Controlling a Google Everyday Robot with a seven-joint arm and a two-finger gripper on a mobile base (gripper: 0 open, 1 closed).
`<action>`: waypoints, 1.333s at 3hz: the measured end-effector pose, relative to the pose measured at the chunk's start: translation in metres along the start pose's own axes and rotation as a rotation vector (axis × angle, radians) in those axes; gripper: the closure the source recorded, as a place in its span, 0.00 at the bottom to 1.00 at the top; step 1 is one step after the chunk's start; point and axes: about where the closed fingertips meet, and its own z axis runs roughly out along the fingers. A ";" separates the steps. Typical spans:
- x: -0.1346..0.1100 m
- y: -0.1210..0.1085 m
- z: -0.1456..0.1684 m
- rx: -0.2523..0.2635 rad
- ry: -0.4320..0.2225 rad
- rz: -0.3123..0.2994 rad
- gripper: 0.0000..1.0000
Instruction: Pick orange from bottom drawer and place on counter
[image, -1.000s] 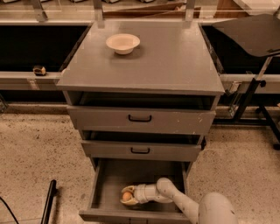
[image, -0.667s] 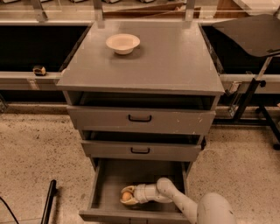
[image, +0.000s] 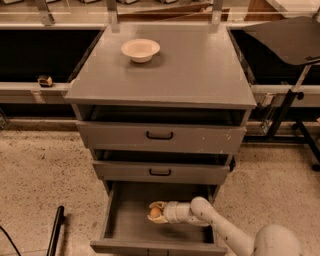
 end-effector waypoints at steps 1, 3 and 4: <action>-0.017 -0.043 -0.101 0.187 0.103 -0.049 1.00; -0.108 -0.013 -0.144 0.149 0.132 -0.196 1.00; -0.106 -0.011 -0.140 0.128 0.129 -0.221 1.00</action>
Offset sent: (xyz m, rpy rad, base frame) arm -0.1073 -0.0138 0.2454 -0.1655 -0.2438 0.1814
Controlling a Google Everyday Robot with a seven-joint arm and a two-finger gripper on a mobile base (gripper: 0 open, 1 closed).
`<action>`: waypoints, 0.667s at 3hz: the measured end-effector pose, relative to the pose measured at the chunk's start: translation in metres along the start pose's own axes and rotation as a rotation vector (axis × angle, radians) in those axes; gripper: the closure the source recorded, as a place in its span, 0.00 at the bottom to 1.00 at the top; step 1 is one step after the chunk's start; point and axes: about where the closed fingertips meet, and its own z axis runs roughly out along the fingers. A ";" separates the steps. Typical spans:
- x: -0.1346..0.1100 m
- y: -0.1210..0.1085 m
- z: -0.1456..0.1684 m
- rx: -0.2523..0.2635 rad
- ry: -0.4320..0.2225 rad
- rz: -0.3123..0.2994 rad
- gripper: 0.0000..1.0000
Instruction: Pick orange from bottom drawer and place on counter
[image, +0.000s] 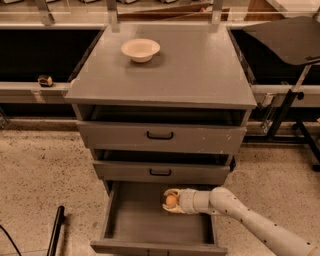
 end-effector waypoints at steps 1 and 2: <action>-0.043 0.020 -0.020 -0.050 -0.099 -0.109 1.00; -0.111 0.033 -0.068 -0.070 -0.162 -0.312 1.00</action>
Offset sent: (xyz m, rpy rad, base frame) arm -0.1227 0.0230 0.2343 -0.0238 -0.4596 0.4877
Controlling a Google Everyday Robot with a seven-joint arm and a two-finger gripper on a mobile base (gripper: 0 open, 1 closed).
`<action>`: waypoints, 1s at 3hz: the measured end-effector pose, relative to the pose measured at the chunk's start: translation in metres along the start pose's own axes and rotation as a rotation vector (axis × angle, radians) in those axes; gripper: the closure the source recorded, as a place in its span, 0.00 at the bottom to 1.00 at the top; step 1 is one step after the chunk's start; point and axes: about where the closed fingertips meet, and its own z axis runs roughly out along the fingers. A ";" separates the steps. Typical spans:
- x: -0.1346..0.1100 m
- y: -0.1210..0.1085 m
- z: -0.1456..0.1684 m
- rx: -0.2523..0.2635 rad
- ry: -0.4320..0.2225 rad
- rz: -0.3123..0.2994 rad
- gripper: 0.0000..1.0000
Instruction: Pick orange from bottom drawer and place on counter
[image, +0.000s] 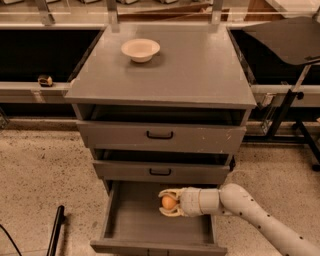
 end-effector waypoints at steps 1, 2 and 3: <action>-0.068 -0.023 -0.043 -0.086 -0.030 -0.121 1.00; -0.125 -0.054 -0.095 -0.165 -0.004 -0.168 1.00; -0.137 -0.054 -0.106 -0.210 0.018 -0.195 1.00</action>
Offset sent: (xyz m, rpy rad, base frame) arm -0.0363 -0.0525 0.2767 -0.2194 -0.0586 0.2496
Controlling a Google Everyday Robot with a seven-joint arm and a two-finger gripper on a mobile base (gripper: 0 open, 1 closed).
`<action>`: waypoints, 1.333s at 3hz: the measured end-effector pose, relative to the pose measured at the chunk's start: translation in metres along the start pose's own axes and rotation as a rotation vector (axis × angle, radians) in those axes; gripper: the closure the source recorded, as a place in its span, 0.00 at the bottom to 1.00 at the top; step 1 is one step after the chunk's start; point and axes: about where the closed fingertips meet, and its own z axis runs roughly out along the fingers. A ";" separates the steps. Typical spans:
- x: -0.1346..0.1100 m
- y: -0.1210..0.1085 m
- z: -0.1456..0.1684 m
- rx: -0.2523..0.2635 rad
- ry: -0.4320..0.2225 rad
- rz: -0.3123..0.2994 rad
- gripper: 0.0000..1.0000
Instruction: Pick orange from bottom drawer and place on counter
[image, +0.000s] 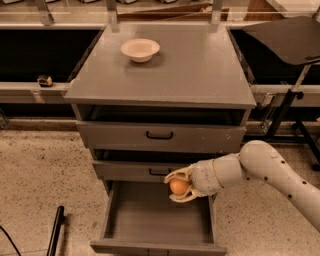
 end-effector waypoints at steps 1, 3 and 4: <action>0.000 0.000 0.000 0.000 0.000 0.000 1.00; -0.046 -0.102 -0.014 -0.116 0.000 -0.033 1.00; -0.064 -0.170 -0.022 -0.128 0.011 0.004 1.00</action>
Offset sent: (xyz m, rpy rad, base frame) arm 0.0682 0.0568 0.1311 -0.0384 -0.0403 0.1494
